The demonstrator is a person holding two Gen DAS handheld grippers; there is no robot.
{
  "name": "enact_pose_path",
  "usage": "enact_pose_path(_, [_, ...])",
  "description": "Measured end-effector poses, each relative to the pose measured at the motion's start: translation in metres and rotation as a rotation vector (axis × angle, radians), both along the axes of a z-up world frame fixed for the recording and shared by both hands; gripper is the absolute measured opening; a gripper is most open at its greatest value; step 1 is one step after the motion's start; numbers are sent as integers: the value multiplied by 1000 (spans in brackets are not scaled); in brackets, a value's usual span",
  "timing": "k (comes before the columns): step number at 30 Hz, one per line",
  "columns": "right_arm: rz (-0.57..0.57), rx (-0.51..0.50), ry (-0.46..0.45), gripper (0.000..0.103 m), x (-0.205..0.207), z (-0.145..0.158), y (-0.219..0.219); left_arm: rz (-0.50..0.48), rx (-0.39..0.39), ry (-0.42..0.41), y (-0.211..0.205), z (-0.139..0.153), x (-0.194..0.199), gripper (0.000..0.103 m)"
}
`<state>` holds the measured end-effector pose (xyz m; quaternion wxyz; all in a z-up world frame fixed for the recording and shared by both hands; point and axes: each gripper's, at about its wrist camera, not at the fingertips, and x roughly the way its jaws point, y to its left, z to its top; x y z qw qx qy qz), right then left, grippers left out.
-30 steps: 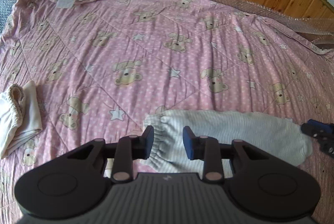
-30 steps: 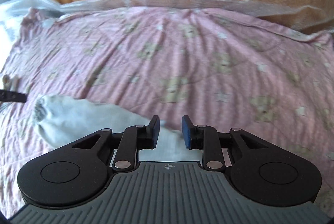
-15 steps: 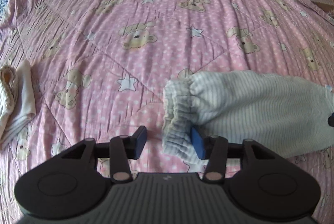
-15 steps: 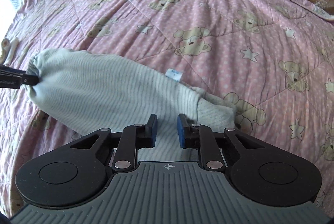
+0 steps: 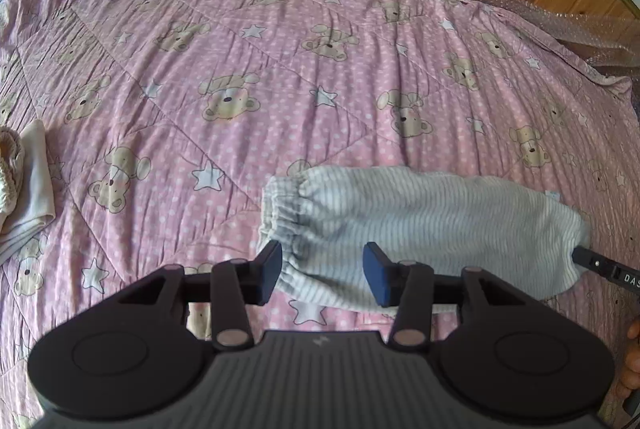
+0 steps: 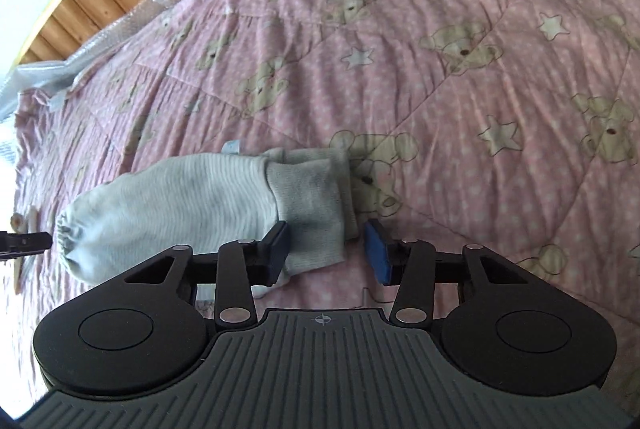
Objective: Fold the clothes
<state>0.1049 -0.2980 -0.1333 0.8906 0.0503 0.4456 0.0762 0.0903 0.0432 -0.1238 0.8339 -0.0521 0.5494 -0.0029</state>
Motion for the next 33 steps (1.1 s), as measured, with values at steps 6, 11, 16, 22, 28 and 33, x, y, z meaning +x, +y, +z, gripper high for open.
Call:
enact_pose_path(6, [60,-112,-87,10,-7,10,31,15,-12,-10,8,4,-9,45])
enact_pose_path(11, [110,-176,-129,9,-14,14,66,64,-74,-16,36,5,-2,45])
enact_pose_path(16, [161,-187,-117,9,-22,11,114,43,-102,-22,62,3,6,44])
enact_pose_path(22, [223,-200,-102,23,-33,8,173,3,-228,-20,87,2,6,48])
enact_pose_path(28, [207,-160,-73,38,-31,8,206,-34,-299,5,76,-33,30,53])
enact_pose_path(33, [139,-89,56,12,1,-27,188,-47,-163,-7,51,-46,32,22])
